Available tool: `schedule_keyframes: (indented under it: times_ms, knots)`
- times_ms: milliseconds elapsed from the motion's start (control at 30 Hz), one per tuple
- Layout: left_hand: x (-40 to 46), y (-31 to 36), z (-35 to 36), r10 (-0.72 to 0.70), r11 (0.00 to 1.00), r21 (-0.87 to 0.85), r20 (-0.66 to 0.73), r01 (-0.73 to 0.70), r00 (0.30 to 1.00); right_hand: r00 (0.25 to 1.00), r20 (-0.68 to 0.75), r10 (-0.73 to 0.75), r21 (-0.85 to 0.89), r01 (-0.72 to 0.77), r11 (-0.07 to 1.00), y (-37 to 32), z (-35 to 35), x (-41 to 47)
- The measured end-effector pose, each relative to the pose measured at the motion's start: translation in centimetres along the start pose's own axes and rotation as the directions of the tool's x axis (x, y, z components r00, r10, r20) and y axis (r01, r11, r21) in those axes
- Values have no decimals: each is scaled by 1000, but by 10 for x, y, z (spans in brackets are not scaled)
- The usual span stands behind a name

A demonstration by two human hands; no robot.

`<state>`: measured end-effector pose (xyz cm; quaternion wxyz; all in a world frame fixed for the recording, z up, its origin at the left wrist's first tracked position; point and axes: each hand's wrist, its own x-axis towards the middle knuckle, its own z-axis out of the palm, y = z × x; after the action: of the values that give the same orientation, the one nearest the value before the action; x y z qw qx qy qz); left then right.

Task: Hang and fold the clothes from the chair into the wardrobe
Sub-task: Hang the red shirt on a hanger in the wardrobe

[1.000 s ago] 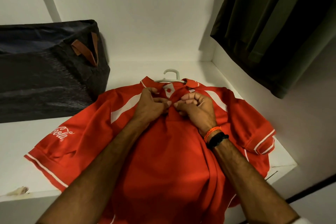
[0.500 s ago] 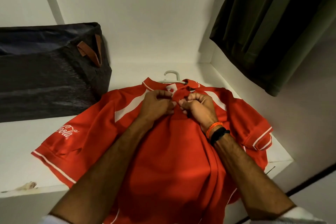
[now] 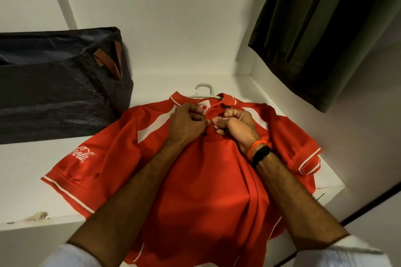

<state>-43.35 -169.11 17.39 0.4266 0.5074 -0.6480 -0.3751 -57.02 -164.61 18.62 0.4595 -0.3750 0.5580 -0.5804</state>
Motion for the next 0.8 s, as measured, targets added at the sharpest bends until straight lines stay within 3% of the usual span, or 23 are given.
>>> schedule_keyframes:
  times_ms: [133, 200, 267, 333, 433, 500, 600, 700, 800]
  knots:
    - [9, 3, -10, 41, 998, 40, -12, -41, 999, 997, -44, -68, -78, 65, 995, -3, 0, 4]
    - [17, 8, -15, 136, 983, 135, -94, -123, 986, 955, -121, -271, -343, 216, 914, -4, -4, 12]
    - [27, 14, -19, 228, 941, 274, -83, -198, 970, 848, -29, -530, -703, 360, 614, -5, -10, 21]
    - [38, 15, -19, 271, 867, 421, 50, -266, 961, 791, 187, -583, -856, 422, 298, -7, -13, 28]
    - [52, 7, -13, 207, 670, 672, 237, -314, 949, 756, 374, -537, -843, 518, 143, -7, -14, 43]
    - [57, 0, -8, 188, 638, 703, 253, -314, 949, 750, 404, -524, -825, 546, 145, -7, -15, 50]
    - [61, -5, -5, 233, 753, 576, 217, -317, 948, 717, 420, -556, -746, 622, 239, -3, -18, 58]
    - [69, -11, -6, 261, 886, 347, 179, -309, 949, 687, 454, -567, -657, 689, 308, 1, -21, 61]
    - [74, -9, -6, 286, 913, 258, 144, -316, 947, 658, 471, -588, -626, 719, 304, 1, -23, 63]
